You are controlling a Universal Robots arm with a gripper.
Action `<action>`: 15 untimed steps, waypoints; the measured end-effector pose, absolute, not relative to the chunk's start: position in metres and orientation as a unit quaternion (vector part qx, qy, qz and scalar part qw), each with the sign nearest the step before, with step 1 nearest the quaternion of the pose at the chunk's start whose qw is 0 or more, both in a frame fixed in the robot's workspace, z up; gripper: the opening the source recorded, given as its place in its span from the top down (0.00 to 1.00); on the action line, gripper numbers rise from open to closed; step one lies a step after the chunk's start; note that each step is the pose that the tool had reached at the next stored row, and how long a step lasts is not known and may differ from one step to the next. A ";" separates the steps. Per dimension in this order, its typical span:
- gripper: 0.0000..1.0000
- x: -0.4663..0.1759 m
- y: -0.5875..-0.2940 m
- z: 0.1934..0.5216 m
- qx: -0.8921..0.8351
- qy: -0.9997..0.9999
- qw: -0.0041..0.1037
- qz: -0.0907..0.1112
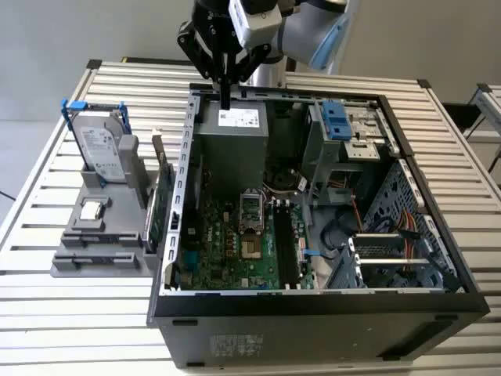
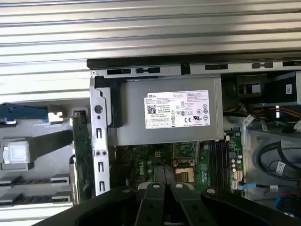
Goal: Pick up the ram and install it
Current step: 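Reach for the ram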
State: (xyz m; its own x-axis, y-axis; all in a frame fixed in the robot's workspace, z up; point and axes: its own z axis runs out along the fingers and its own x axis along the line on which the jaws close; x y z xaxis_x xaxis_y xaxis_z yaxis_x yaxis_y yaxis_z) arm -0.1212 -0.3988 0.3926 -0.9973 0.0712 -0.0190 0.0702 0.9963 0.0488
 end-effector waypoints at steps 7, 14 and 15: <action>1.00 -0.122 -0.399 0.393 0.035 0.999 0.010 0.026; 1.00 -0.126 -0.399 0.393 0.035 0.999 0.010 0.026; 1.00 -0.127 -0.399 0.393 0.035 0.999 0.010 0.026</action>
